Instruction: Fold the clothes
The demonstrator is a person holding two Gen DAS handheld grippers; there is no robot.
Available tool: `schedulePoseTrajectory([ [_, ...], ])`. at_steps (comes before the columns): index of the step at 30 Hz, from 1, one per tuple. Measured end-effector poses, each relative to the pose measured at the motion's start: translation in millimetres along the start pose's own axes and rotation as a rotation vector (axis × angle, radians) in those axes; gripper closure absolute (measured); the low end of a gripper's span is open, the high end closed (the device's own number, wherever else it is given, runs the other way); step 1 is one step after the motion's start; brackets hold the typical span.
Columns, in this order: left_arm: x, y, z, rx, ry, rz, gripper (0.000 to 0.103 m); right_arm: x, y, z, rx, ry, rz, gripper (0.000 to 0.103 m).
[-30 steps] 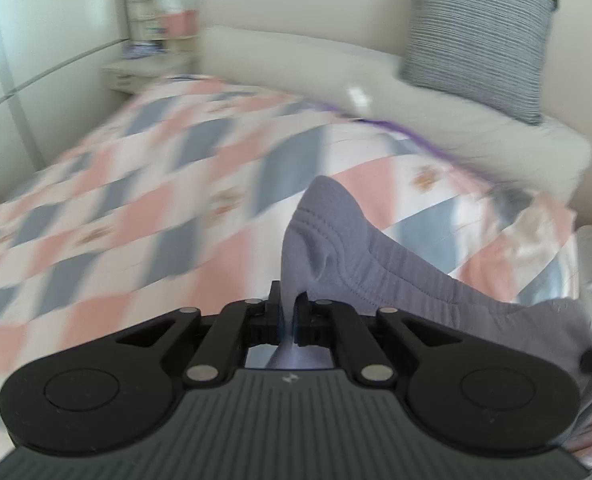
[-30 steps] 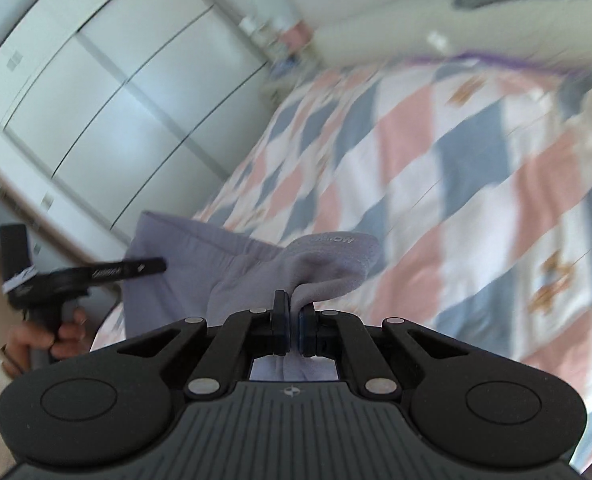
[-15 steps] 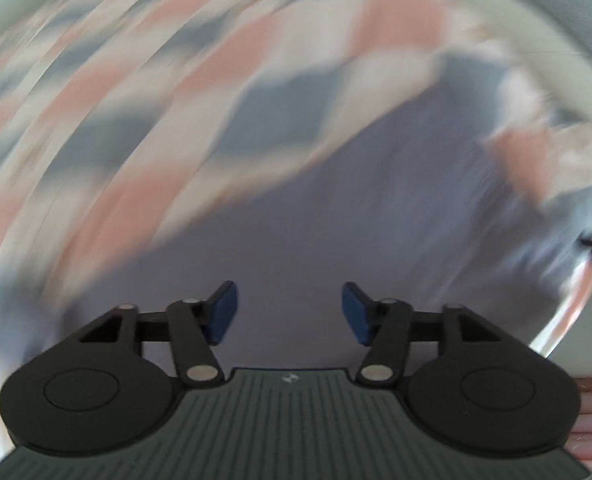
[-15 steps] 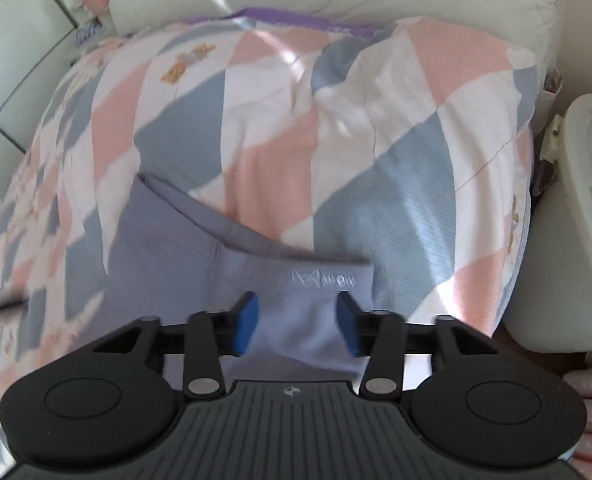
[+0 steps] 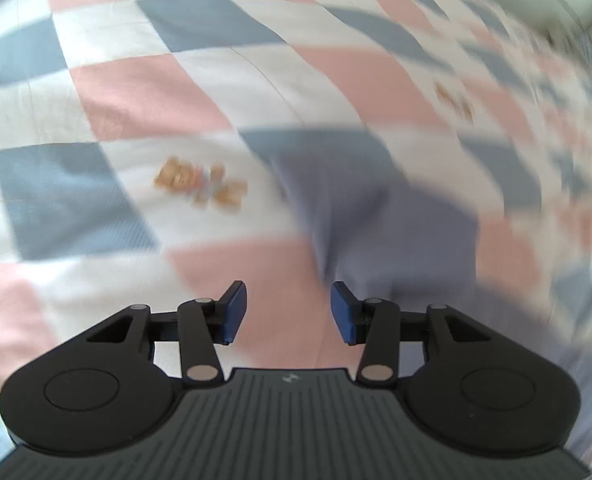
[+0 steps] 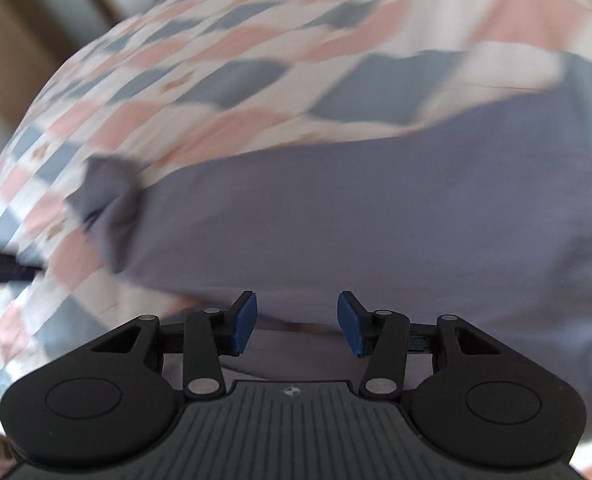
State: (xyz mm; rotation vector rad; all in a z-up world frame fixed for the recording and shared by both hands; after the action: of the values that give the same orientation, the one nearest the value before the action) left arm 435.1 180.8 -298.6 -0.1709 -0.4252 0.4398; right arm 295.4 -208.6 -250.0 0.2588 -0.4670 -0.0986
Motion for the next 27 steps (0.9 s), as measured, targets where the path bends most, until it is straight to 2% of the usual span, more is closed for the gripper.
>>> schedulePoseTrajectory([
  [4, 40, 9, -50, -0.024, 0.029, 0.058, 0.058, 2, 38, -26, 0.005, 0.025, 0.018, 0.053],
  [6, 45, 10, -78, -0.027, 0.069, 0.071, 0.062, -1, 49, -38, 0.001, 0.037, 0.006, 0.053],
  [7, 45, 10, -90, -0.032, 0.090, 0.076, 0.078, -4, 53, -44, -0.006, 0.045, -0.001, 0.053],
  [8, 45, 8, -97, -0.050, 0.105, 0.076, 0.101, -8, 56, -48, -0.016, 0.054, -0.008, 0.052],
  [9, 47, 5, -99, -0.066, 0.102, 0.058, 0.103, -11, 58, -53, -0.026, 0.064, -0.018, 0.052],
  [11, 62, -4, -79, -0.082, 0.008, -0.040, 0.103, -17, 62, -60, -0.042, 0.085, -0.049, 0.052],
  [14, 105, -3, 4, -0.134, -0.277, -0.154, 0.103, -22, 67, -63, -0.065, 0.107, -0.076, 0.052],
  [16, 129, 20, 57, -0.110, -0.435, -0.201, 0.103, -22, 70, -63, -0.080, 0.115, -0.072, 0.052],
  [17, 136, 34, 71, -0.089, -0.471, -0.220, 0.102, -21, 72, -62, -0.086, 0.116, -0.070, 0.052],
  [19, 136, 63, 70, -0.044, -0.445, -0.252, 0.102, -19, 78, -62, -0.087, 0.114, -0.071, 0.052],
  [21, 117, 86, 39, 0.011, -0.366, -0.303, 0.101, -16, 84, -62, -0.082, 0.113, -0.077, 0.052],
  [25, 47, 131, -47, 0.171, -0.093, -0.355, 0.098, -17, 102, -63, -0.059, 0.115, -0.086, 0.052],
  [26, 33, 138, -57, 0.206, -0.067, -0.371, 0.097, -17, 106, -63, -0.052, 0.117, -0.090, 0.052],
  [27, 26, 141, -55, 0.225, -0.088, -0.380, 0.094, -19, 101, -57, -0.064, 0.110, -0.091, 0.052],
])
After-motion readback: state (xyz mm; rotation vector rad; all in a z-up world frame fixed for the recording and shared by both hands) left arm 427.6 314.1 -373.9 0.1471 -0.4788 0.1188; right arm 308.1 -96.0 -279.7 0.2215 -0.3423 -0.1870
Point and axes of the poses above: each gripper's, at about its wrist camera, not at the fingertips, and z roughly against the way its jaws point, y to its left, x to its top, the point moved 10 cm from there along -z, roughly the way its jaws point, and after that the axes turned 5 degrees about -y, right-handed, at the moved point
